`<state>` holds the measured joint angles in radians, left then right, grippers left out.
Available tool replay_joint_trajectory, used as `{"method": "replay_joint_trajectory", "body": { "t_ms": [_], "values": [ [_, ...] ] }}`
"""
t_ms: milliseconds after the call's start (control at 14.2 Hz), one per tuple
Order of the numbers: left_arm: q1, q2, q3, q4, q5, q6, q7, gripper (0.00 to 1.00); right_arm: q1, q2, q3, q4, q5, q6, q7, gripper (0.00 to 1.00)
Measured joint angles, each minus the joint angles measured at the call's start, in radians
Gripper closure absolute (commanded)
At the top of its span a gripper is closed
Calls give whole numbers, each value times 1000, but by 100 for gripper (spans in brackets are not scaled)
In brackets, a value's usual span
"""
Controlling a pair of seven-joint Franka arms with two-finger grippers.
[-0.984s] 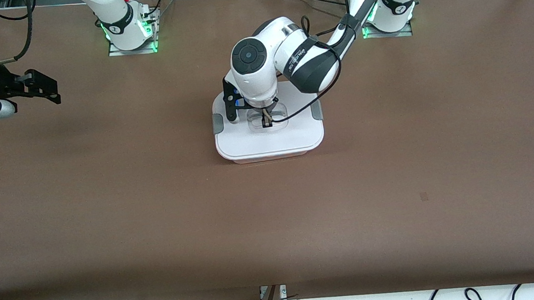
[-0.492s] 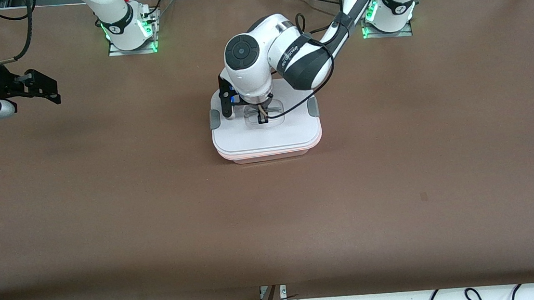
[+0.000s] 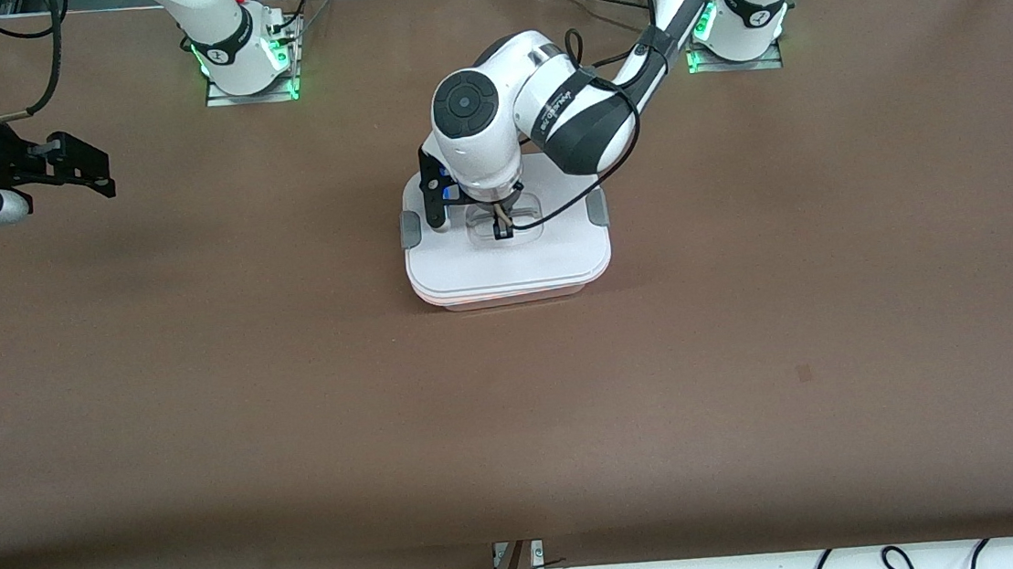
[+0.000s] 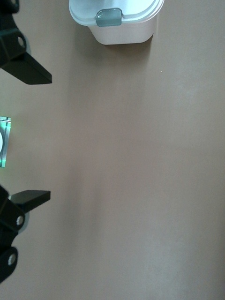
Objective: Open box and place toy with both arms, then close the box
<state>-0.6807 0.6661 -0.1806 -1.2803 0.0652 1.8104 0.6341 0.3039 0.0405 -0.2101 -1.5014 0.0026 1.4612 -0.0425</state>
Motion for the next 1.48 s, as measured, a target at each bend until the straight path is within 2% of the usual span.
{"method": "replay_joint_trajectory", "body": {
  "t_ms": [1125,1195,1266,1477],
  "values": [
    [4,8,3,3,0,6,-55,100,0,0,0,0,0,0,1,0],
    [4,8,3,3,0,6,-57,74,0,0,0,0,0,0,1,0],
    [4,8,3,3,0,6,-57,1,0,0,0,0,0,0,1,0],
    [9,9,12,4,0,-7,-62,0,0,0,0,0,0,0,1,0]
  ]
}}
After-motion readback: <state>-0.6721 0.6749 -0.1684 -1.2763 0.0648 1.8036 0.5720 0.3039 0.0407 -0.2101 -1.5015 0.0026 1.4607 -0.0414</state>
